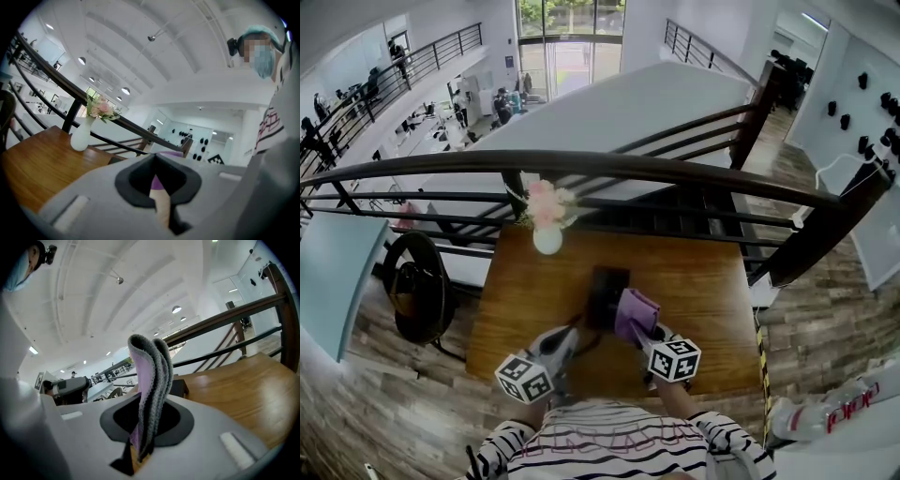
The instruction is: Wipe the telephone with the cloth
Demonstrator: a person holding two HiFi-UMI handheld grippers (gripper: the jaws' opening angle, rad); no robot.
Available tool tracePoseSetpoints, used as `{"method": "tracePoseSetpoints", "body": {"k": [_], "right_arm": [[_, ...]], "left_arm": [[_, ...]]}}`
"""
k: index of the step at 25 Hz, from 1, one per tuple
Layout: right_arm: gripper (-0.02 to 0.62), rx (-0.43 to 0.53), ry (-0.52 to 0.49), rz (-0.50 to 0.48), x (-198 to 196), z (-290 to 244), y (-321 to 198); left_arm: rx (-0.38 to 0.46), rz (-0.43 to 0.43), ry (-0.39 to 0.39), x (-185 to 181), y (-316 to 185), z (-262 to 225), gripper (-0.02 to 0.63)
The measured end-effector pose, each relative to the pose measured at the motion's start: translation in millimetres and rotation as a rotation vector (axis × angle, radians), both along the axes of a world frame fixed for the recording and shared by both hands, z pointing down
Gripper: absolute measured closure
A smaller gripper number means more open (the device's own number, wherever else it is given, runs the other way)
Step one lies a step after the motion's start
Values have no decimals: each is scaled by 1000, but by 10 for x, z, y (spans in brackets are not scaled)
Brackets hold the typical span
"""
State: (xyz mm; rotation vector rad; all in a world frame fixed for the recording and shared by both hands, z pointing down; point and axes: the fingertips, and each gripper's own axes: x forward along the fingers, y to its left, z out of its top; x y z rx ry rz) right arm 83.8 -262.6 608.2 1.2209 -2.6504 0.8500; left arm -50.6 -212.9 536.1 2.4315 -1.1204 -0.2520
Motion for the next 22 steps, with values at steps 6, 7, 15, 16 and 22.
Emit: {"method": "tracePoseSetpoints", "body": {"k": [6,7,15,16,22], "right_arm": [[541,40,-64,-28,10,-268,193],[541,45,-71,-32,12,-295,223],[541,71,-85,-53,95,-413,449],[541,74,-83,-57,96,-411,472],[541,89,-66,-83,154,-429,602]], "left_arm": [[1,-2,-4,67,60,5,606],[1,-2,-5,78,67,10,606],[-1,-4,-6,208,155,16,606],[-2,-5,-6,210,172,26,606],[1,-10,-5,314,265,17,606]]}}
